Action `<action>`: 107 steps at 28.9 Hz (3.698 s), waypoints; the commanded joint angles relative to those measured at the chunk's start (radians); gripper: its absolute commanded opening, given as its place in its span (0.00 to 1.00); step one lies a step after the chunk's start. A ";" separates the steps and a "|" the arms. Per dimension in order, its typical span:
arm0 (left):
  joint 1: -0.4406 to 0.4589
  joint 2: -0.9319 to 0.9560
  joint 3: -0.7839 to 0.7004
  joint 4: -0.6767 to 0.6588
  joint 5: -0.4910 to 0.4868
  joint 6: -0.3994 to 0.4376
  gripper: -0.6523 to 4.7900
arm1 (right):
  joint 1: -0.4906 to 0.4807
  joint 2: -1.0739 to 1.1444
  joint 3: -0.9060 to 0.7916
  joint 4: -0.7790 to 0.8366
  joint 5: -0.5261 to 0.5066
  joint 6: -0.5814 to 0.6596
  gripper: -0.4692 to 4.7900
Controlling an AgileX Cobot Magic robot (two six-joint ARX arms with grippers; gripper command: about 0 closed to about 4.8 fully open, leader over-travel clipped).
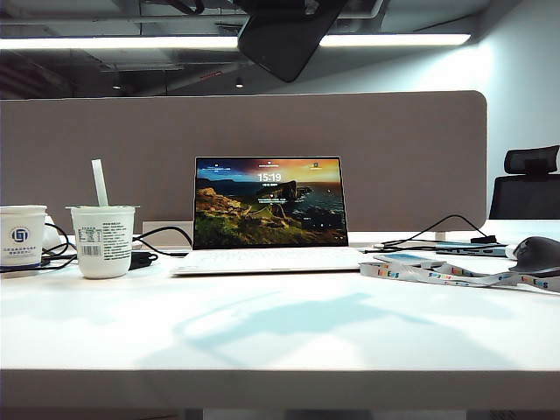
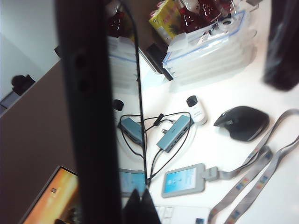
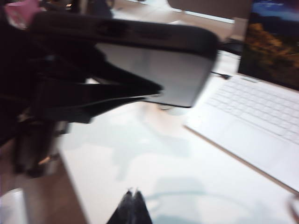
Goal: Pick up the black phone, pick up the charger plug, insert the charger plug into the phone's charging port, and finally place the connected phone back on the desk.
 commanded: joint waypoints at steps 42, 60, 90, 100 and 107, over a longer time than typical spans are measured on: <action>0.013 -0.176 0.008 -0.169 0.152 -0.594 0.11 | -0.200 0.309 0.242 0.114 0.690 0.316 0.09; 0.013 -0.182 0.008 -0.184 0.152 -0.595 0.11 | -0.232 0.645 0.243 0.336 0.715 0.671 0.60; 0.013 -0.182 0.008 -0.179 0.151 -0.612 0.11 | -0.298 1.055 0.554 0.327 0.625 1.214 0.61; 0.013 -0.182 0.008 -0.179 0.151 -0.612 0.11 | -0.298 1.092 0.563 0.419 0.620 1.213 0.61; 0.013 -0.182 0.008 -0.178 0.146 -0.611 0.11 | -0.306 1.090 0.612 0.436 0.501 1.207 0.61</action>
